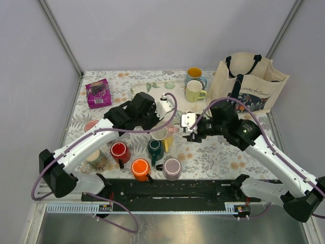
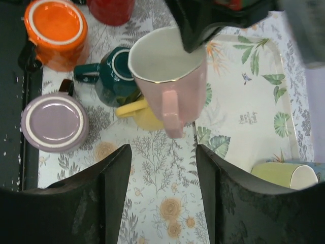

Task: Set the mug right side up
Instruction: Turn over the cup at the center of the board.

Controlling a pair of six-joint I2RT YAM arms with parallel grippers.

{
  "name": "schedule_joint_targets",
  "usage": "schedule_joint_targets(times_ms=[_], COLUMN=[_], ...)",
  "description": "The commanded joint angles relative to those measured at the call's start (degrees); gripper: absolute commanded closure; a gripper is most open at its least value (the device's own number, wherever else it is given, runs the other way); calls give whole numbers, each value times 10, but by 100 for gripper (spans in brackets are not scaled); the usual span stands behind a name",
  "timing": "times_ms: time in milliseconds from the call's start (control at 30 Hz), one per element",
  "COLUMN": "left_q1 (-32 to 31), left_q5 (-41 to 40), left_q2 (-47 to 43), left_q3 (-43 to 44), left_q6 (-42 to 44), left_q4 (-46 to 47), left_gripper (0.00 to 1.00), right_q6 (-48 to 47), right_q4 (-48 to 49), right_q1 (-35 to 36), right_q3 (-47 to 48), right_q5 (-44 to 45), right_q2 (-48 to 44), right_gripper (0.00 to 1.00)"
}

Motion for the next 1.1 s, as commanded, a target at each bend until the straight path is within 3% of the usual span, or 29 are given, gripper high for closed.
schedule_joint_targets(times_ms=[0, 300, 433, 633, 800, 1067], left_q1=[-3, -4, -4, -5, -4, -4], left_q5=[22, 22, 29, 25, 48, 62], left_q2=[20, 57, 58, 59, 56, 61], left_q3=[93, 140, 142, 132, 138, 133], left_q6=[-72, -39, -33, -29, -37, -34], left_q4=[60, 64, 61, 55, 53, 51], left_gripper=[100, 100, 100, 100, 100, 100], right_q6=[-77, -110, -103, -113, -90, -86], right_q4=[-41, 21, 44, 2, -7, -32], right_q1=[27, 65, 73, 79, 79, 78], right_q3=[11, 34, 49, 76, 69, 116], right_q5=[85, 235, 256, 239, 229, 233], right_q2=[21, 83, 99, 87, 46, 59], right_gripper=[39, 44, 48, 50, 37, 37])
